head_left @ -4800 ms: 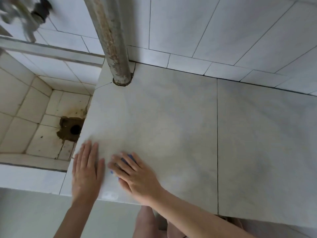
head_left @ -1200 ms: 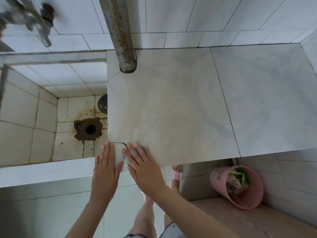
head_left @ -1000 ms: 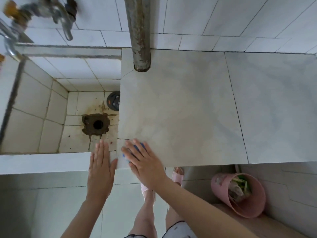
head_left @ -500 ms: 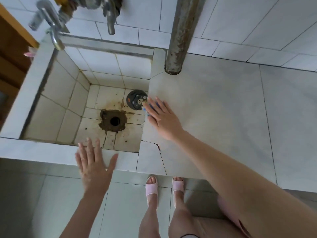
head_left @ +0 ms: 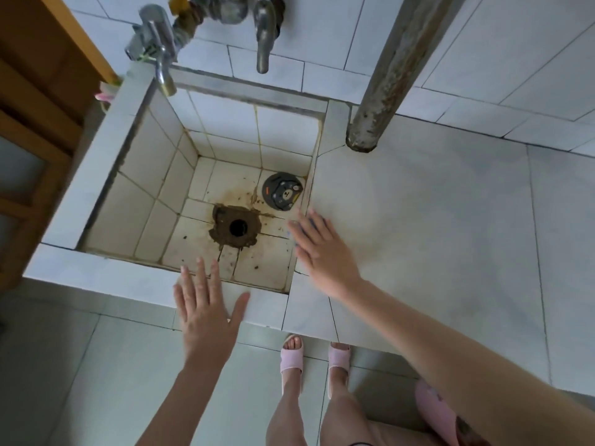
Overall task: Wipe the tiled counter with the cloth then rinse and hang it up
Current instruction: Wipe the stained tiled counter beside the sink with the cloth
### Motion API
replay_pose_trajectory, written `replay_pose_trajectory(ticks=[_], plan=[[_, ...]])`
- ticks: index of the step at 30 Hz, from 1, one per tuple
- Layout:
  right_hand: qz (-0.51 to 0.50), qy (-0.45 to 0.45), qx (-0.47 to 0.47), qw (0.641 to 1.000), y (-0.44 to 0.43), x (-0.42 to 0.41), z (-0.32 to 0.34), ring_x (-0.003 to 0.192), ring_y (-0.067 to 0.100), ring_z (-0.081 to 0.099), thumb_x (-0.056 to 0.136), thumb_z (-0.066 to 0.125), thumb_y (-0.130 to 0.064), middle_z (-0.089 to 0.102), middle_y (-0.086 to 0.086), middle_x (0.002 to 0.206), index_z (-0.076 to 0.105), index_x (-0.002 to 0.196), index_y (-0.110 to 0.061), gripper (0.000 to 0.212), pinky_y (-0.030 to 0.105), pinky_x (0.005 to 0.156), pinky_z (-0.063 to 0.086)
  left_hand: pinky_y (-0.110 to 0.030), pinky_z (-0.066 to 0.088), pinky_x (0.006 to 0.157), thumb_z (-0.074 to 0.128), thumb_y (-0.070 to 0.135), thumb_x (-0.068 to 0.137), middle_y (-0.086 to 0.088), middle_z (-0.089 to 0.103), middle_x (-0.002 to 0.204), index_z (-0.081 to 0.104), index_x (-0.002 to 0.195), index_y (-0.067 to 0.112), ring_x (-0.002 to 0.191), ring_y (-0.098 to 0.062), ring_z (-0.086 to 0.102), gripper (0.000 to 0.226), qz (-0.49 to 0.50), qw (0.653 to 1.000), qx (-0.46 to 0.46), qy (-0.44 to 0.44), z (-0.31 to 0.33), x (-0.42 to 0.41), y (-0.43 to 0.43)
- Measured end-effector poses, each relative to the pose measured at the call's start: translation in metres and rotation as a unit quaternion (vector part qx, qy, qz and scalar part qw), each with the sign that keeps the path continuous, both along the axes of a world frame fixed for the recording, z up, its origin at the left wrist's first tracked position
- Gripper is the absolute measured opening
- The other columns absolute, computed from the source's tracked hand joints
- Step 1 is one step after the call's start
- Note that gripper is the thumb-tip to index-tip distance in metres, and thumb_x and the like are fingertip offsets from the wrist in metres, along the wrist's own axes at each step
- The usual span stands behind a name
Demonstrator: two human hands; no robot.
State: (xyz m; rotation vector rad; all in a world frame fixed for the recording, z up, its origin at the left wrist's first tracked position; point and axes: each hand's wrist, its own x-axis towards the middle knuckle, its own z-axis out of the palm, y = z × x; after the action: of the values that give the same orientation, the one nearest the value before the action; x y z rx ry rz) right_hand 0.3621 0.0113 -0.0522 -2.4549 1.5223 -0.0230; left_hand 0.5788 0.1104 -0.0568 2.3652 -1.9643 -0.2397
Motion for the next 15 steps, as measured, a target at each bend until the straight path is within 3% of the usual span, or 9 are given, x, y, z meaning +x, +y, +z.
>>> replay_pose_trajectory(ticks=[5,9,12,15], plan=[[0.088,0.000,-0.002,0.996,0.084,0.016,0.004,0.146,0.021,0.005,0.103,0.023,-0.037,0.012,0.000,0.158,0.017,0.150,-0.019,0.051,0.039,0.117,0.009,-0.052,0.015,0.116,0.028,0.060,0.091,-0.019,0.026,0.152,0.027,0.146,0.006,0.142,-0.039,0.017,0.078,-0.013,1.000,0.015,-0.014,-0.001,0.003,0.000],[0.138,-0.016,0.002,0.990,0.112,0.001,0.007,0.146,0.019,0.009,0.102,0.029,-0.035,0.013,-0.001,0.158,0.018,0.150,-0.019,0.052,0.038,0.116,0.015,-0.053,0.018,0.114,0.030,0.060,0.088,-0.020,0.028,0.150,0.031,0.144,0.003,0.141,-0.039,0.019,0.080,-0.019,1.000,0.022,-0.005,0.001,0.004,-0.001],[0.204,-0.011,0.013,0.979,0.112,-0.015,0.010,0.146,0.017,0.009,0.102,0.032,-0.036,0.014,-0.003,0.158,0.018,0.150,-0.022,0.052,0.037,0.116,0.017,-0.053,0.011,0.115,0.028,0.056,0.090,-0.017,0.022,0.154,0.027,0.146,0.004,0.144,-0.036,0.011,0.076,-0.017,0.998,0.018,0.052,0.007,0.001,0.001],[0.208,-0.009,0.016,0.978,0.102,-0.023,0.010,0.146,0.016,0.010,0.102,0.035,-0.037,0.016,-0.003,0.157,0.020,0.150,-0.024,0.052,0.036,0.116,0.019,-0.040,-0.003,0.118,0.025,0.046,0.094,-0.008,0.012,0.157,0.025,0.147,0.011,0.146,-0.024,0.002,0.064,-0.034,0.992,0.007,0.120,0.014,-0.006,0.002]])
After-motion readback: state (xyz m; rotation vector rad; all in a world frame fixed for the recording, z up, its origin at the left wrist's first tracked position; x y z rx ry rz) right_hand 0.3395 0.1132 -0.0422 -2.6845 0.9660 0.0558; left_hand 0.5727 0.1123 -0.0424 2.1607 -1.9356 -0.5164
